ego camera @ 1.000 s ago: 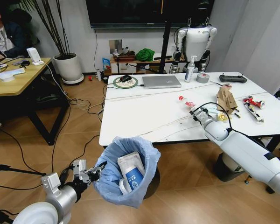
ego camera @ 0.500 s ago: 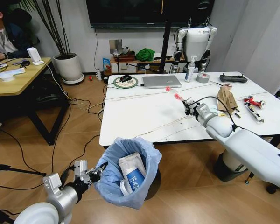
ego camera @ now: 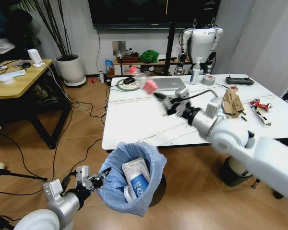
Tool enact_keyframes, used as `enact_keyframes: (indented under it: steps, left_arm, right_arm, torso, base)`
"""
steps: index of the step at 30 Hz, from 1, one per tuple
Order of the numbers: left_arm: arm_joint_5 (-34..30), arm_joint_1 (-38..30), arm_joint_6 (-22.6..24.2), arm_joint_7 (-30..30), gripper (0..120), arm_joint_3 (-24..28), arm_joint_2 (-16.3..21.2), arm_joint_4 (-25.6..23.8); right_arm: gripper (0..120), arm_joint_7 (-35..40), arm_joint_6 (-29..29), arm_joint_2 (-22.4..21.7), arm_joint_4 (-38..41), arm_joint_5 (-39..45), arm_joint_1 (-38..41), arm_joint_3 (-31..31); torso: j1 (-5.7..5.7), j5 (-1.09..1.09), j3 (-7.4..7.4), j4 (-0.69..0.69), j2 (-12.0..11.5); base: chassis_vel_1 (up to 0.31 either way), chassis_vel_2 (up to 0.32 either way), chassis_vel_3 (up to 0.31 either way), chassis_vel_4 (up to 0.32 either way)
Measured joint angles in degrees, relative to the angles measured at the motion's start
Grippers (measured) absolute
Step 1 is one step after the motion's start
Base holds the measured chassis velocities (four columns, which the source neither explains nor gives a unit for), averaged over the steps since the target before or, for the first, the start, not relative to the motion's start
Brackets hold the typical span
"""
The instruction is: Pick up the trash bin and place the trash from the table into it.
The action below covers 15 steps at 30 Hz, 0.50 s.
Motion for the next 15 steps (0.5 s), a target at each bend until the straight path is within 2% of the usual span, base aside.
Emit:
enact_keyframes:
  steps: [6, 8, 15]
  left_arm:
    - [-0.7, 0.2, -0.2, -0.1, 0, -0.1, 0.8, 0.0]
    - [-1.2, 0.1, -0.3, -0.1, 0, -0.1, 1.5, 0.0]
    - [-1.9, -0.5, -0.3, -0.5, 0, -0.1, 1.4, 0.2]
  right_arm:
    - [0, -2.3, 3.2, 3.3, 1.2, 1.3, 0.3, -4.6]
    - [0, -5.5, 4.9, 4.7, 0.7, 0.6, 0.7, -8.3]
    - [0, -11.6, 6.9, 5.8, -2.4, -3.0, -0.8, -11.6]
  torso:
    - [0.0, -0.01, 0.0, 0.02, 0.0]
    - [0.0, -0.01, 0.0, 0.03, 0.0]
    - [0.0, -0.01, 0.01, 0.01, 0.0]
  base:
    - [0.0, 0.0, 0.0, 0.0]
    - [0.0, 0.0, 0.0, 0.0]
    - [0.0, 0.0, 0.0, 0.0]
